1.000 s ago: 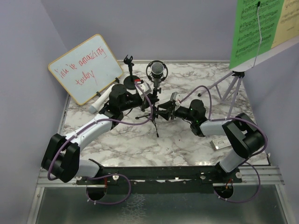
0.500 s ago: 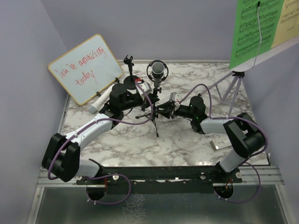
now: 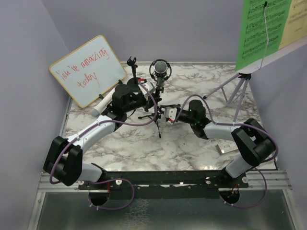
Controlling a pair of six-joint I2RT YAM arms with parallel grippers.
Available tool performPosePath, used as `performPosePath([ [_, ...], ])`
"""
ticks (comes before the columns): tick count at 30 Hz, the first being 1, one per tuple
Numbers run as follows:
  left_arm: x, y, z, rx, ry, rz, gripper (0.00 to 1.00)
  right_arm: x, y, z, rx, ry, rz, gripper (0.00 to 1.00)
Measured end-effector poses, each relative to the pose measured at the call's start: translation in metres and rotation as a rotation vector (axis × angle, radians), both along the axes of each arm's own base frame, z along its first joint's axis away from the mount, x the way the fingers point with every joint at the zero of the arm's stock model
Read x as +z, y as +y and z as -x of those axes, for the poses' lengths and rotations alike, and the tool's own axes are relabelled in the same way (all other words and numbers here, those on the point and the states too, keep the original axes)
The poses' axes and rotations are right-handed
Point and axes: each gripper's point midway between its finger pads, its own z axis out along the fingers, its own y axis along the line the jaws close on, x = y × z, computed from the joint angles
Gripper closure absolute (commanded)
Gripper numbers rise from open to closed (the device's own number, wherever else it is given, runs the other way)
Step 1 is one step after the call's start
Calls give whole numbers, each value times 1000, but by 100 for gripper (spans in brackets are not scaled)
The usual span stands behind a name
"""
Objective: Pack up the instrument practice props
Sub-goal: Unscrew the knob on the microphone stand.
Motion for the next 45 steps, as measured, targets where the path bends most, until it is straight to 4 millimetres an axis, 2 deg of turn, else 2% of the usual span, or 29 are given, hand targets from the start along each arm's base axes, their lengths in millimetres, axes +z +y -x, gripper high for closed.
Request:
performPosePath([
  [4,0,3,-4,23,0,-3,100,1,3,-6,-69,-169,81,99],
  [7,0,3,-5,27,1,-4,100,0,2,-7,-108,-215,108,83],
  [10,0,4,-6,32,0,-6,100,-5,2,-10,-121,-165,126,65],
  [16,1,3,-6,33,-7,-10,100,-9,-4,-10,-105,6,85,50],
  [23,1,3,-6,33,-9,-14,100,-17,-14,-1,-64,173,1,48],
  [31,0,3,-6,33,-11,-17,100,7,-12,6,17,214,-99,50],
  [39,0,3,-6,33,-13,-18,100,19,-5,11,82,235,-129,52],
  [45,0,3,-6,33,-14,-18,100,26,2,6,116,234,-138,53],
])
